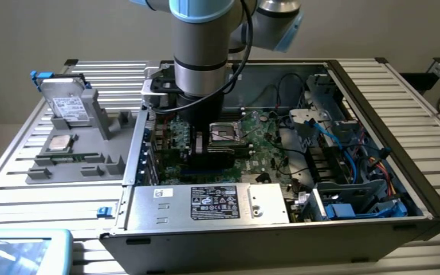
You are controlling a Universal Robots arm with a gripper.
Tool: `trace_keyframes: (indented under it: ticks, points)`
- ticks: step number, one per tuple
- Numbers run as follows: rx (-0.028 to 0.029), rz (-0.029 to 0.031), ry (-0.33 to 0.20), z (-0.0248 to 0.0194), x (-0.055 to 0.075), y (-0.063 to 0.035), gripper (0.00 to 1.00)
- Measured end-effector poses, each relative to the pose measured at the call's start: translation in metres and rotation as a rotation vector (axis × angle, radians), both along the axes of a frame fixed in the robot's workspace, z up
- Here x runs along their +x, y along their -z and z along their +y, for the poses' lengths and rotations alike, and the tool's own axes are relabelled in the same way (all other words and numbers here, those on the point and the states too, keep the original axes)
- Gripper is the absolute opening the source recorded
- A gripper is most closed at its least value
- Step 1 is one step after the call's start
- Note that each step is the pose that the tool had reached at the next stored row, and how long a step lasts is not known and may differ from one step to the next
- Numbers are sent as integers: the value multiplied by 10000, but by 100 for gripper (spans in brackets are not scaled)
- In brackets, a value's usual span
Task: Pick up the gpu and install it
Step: 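Insert the gpu into the slot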
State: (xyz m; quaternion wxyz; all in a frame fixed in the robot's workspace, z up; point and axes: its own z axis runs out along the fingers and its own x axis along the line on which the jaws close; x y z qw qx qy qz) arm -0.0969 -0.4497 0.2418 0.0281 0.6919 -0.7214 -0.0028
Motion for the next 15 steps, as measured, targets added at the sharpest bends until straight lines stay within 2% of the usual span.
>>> trace_keyframes:
  ticks: [10, 15]
  points:
    - [-1, -3, -6, -4, 0, 7, 28]
    - [-31, 7, -27, -6, 0, 6, 28]
